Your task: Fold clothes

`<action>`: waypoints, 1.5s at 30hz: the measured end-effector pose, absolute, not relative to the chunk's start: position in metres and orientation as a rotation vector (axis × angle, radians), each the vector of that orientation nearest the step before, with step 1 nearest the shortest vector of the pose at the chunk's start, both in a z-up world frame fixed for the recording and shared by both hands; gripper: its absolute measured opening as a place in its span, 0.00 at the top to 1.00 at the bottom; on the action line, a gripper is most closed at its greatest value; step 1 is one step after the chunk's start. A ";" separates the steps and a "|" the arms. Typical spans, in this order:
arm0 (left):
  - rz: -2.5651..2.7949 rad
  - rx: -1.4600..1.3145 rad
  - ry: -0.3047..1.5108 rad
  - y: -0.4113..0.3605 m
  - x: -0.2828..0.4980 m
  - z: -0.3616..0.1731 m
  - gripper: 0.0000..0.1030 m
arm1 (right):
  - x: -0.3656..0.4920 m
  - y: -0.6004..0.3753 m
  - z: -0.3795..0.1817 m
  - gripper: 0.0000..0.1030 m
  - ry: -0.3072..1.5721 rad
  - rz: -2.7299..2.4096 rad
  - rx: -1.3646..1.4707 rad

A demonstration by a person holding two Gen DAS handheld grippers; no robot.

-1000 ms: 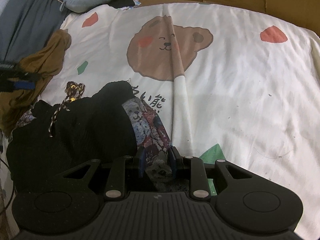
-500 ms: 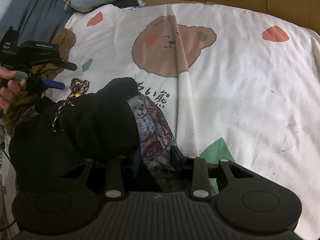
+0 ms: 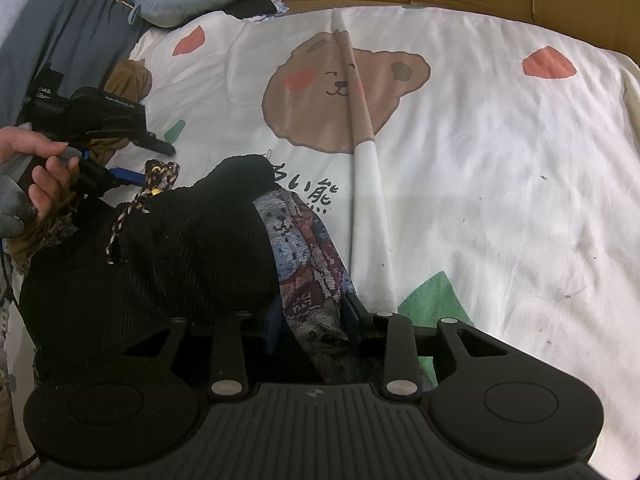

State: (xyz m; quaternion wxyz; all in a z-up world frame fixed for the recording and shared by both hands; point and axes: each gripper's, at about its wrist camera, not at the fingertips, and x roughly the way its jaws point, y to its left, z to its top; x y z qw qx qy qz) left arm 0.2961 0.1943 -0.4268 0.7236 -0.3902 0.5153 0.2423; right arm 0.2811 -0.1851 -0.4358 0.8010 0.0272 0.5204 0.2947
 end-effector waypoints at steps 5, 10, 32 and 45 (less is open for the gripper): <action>0.544 -0.917 1.121 0.203 0.290 -0.427 0.90 | 0.281 -0.185 -0.436 0.62 1.115 0.636 0.053; 0.499 -0.931 1.087 0.204 0.285 -0.417 0.91 | 0.282 -0.187 -0.435 0.62 1.115 0.639 0.054; 0.128 -0.773 0.998 0.171 0.227 -0.279 0.92 | 0.285 -0.190 -0.429 0.61 1.113 0.613 0.081; -0.044 -0.718 1.083 0.140 0.171 -0.243 0.91 | 0.286 -0.194 -0.420 0.61 1.091 0.598 0.113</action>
